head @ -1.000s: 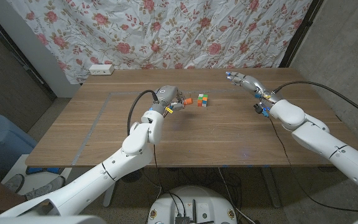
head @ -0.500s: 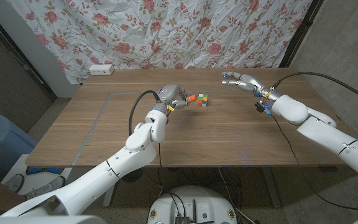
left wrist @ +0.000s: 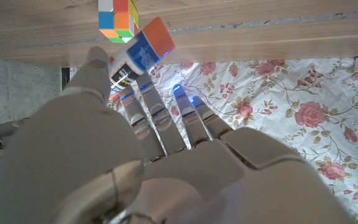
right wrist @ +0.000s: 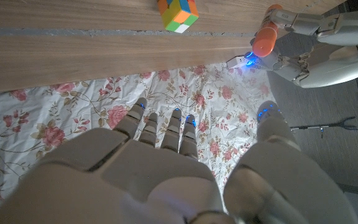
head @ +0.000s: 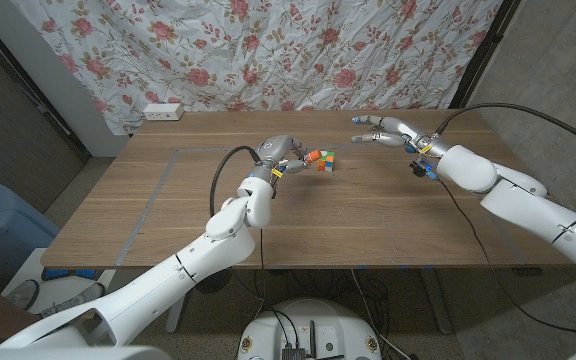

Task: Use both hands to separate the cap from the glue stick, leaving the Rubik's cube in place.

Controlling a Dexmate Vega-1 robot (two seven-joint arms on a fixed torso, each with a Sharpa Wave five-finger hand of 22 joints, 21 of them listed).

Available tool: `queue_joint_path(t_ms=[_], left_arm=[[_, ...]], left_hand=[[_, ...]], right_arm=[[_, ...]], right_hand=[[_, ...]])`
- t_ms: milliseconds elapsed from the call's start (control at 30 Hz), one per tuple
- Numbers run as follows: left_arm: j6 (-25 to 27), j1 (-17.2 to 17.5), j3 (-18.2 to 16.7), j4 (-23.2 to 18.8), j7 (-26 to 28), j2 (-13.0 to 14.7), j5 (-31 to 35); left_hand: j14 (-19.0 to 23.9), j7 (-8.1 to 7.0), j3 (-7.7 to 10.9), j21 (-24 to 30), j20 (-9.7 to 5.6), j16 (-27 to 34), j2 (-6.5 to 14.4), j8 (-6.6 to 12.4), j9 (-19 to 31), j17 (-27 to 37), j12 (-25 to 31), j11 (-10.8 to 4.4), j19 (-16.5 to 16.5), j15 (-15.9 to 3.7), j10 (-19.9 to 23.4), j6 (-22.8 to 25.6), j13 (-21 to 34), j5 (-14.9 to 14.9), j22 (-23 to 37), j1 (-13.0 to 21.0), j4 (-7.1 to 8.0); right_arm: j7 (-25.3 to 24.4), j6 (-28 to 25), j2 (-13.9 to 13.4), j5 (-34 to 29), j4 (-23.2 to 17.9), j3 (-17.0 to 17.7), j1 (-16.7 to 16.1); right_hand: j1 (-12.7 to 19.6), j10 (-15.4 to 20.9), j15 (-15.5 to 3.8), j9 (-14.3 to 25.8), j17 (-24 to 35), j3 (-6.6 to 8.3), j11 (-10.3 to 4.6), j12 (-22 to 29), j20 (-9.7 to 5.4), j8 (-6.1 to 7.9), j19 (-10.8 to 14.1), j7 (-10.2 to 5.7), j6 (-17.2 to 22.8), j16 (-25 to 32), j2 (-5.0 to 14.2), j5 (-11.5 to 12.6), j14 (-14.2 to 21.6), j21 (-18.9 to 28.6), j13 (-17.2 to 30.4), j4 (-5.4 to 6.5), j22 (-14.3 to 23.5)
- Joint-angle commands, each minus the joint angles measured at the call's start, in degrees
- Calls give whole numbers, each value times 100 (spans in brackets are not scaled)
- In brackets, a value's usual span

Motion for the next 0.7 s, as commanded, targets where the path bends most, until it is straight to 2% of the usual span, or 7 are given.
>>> queue_joint_path(t_ms=[33, 267, 533, 700], left_arm=[[-113, -109, 118, 131, 252, -12, -276], [-32, -93, 168, 212, 501, -152, -338], [-77, -176, 265, 341, 625, -222, -397], [-215, -245, 295, 477, 710, -261, -479]], left_hand=[[55, 152, -17, -5, -104, -8, 211, -8, 22, 25, 8, -266, -33, -889, 315, 640, 16, 22, 18, 180, 11], [51, 162, -27, -7, -95, -11, 214, -17, 23, 25, 4, -266, -40, -883, 317, 637, 17, 22, 18, 178, 12], [54, 169, -36, -5, -90, -10, 221, -25, 25, 25, 0, -266, -38, -878, 315, 634, 17, 22, 18, 172, 16], [56, 169, -43, -5, -84, -9, 224, -28, 25, 26, -3, -266, -40, -873, 314, 634, 17, 22, 18, 166, 20]], right_arm=[[313, -433, -163, -416, -396, -88, 182], [403, -694, -206, -671, -657, -159, 228], [558, -958, -182, -672, -841, -208, 254], [695, -1053, -148, -645, -888, -269, 337]], right_hand=[[164, 9, 19, 25, -2, 51, -53, 23, 43, 36, -117, 75, 8, -21, -33, -5, -26, -18, 17, -7, 18], [211, 43, 111, 28, -3, 50, -1, 34, 96, 19, -130, 52, -43, -1, -74, -10, 1, 9, 20, 14, 18], [230, 85, 151, 32, -2, 40, 21, 49, 128, 19, -110, 130, -46, 39, -113, -13, 80, 39, 27, 42, 18], [252, 127, 144, 35, -1, 43, 26, 65, 139, 38, -83, 113, -1, 63, -122, -11, 132, 55, 32, 49, 17]])
